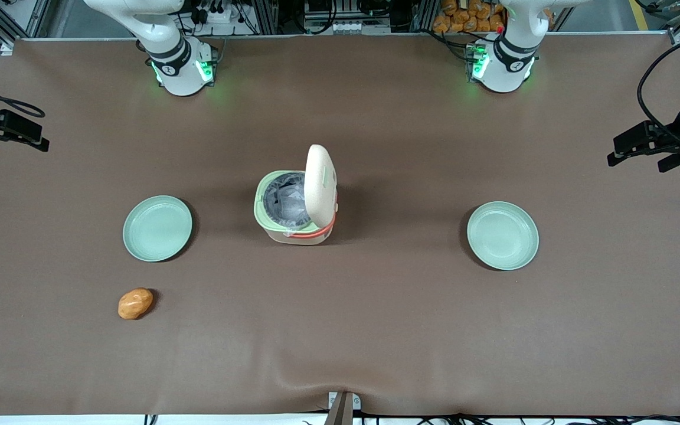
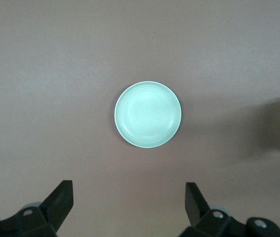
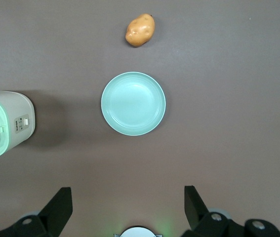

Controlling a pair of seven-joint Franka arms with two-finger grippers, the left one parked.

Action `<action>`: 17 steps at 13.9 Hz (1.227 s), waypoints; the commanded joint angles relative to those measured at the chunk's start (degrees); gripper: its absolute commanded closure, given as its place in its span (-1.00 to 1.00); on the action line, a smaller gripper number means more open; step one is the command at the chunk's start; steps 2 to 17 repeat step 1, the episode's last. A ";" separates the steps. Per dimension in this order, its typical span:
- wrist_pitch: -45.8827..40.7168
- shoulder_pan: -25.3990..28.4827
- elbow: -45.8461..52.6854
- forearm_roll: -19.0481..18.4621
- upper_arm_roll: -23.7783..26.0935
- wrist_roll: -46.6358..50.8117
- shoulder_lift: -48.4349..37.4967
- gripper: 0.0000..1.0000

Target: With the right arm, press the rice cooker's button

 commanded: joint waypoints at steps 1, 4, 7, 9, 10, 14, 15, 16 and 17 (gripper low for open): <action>-0.63 -0.60 -0.08 -0.76 0.38 -0.82 -0.68 -1.00; -0.63 -0.60 -0.08 -0.76 0.38 -0.82 -0.68 -1.00; -0.63 -0.60 -0.08 -0.76 0.38 -0.82 -0.68 -1.00; -0.63 -0.60 -0.08 -0.76 0.38 -0.82 -0.68 -1.00; -0.63 -0.60 -0.08 -0.76 0.38 -0.82 -0.68 -1.00; -0.63 -0.60 -0.08 -0.76 0.38 -0.82 -0.68 -1.00; -0.63 -0.60 -0.08 -0.76 0.38 -0.82 -0.68 -1.00; -0.63 -0.60 -0.08 -0.76 0.38 -0.82 -0.68 -1.00; -0.63 -0.60 -0.08 -0.76 0.38 -0.82 -0.68 -1.00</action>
